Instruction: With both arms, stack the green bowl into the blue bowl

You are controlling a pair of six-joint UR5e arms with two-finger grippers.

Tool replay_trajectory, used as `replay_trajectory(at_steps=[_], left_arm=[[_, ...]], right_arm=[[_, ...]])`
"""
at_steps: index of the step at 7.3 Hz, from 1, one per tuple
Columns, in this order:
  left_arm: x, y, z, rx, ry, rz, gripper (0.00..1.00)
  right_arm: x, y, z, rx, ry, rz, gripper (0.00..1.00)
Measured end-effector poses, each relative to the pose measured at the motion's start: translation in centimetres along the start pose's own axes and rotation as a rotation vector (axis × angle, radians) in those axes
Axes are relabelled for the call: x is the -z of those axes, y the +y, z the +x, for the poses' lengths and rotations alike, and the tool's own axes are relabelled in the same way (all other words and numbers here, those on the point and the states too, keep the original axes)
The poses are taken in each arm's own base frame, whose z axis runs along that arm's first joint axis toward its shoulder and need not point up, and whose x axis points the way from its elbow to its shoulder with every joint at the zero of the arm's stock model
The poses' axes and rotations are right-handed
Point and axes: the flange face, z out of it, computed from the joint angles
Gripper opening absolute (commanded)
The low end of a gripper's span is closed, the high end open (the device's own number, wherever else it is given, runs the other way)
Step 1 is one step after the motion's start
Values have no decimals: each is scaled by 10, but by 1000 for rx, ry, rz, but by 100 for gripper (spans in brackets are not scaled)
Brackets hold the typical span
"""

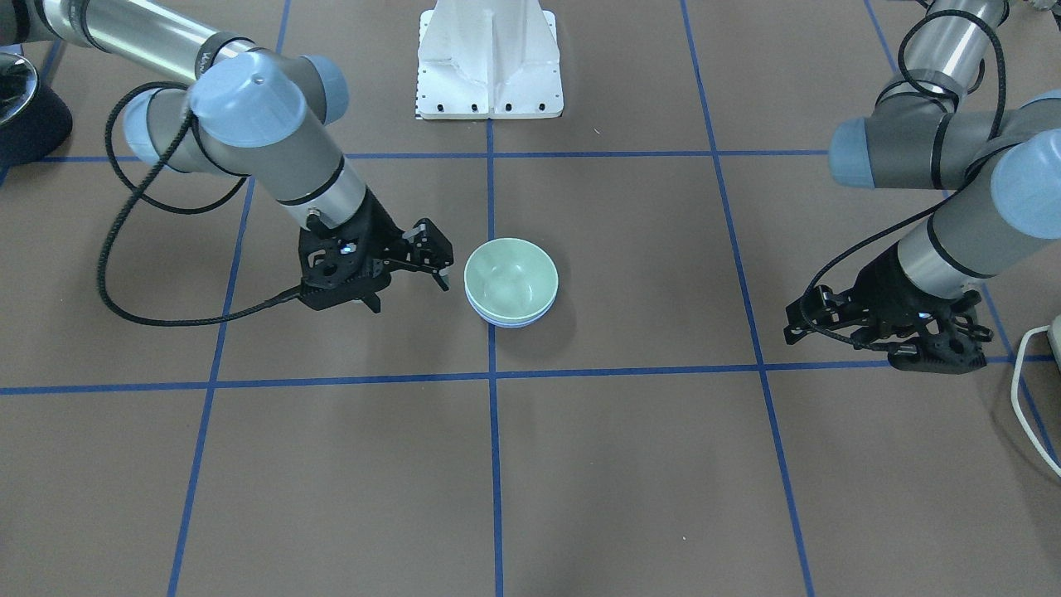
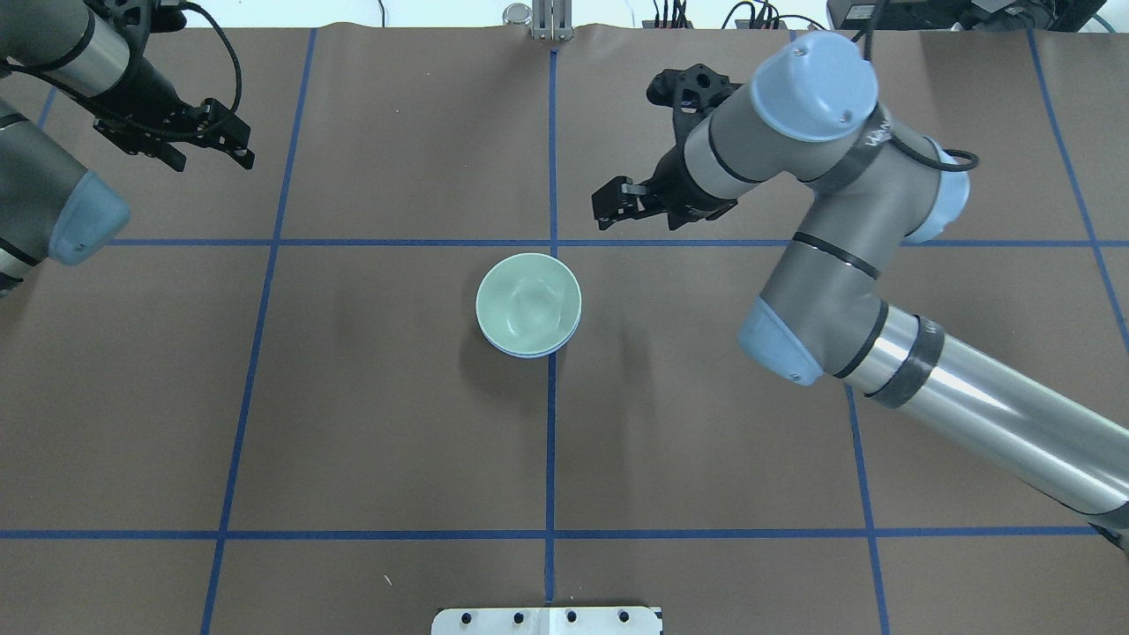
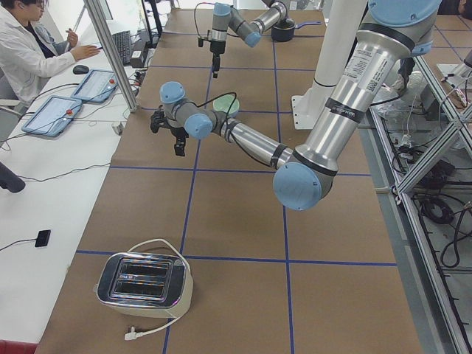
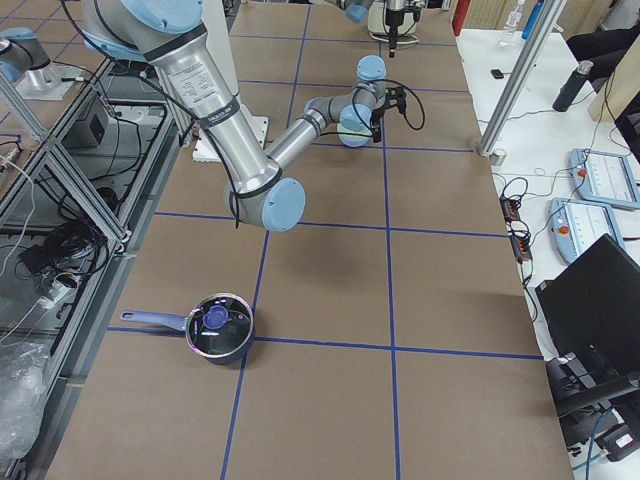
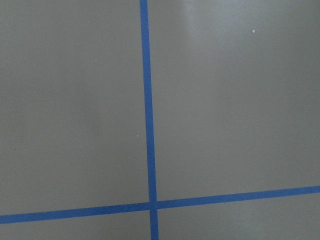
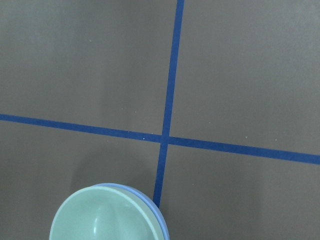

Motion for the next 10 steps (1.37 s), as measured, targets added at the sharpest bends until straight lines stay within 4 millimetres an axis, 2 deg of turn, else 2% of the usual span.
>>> replay_trajectory(at_steps=[1,3,4,5,7,9,10], left_arm=[[11,-6,-12,6,-4,14,97],[37,-24,-55,-37,-38,21,98],[52,-32,-85,-68,-69,11,98],[69,-39,-114,-93,-97,-3,98],[99,-45,-156,-121,-121,-23,100],[130,-42,-196,-151,-115,-61,100],[146,-35,-225,-164,-119,-82,100]], right_arm=[[21,-13,40,-35,2,11,100],[78,-51,125,-114,44,-9,100],[97,-57,168,-88,80,-9,100],[115,-55,221,-46,125,-6,100],[150,-36,316,-30,208,-1,100],[174,3,394,-39,302,-8,100],[189,22,429,-21,348,-25,100]])
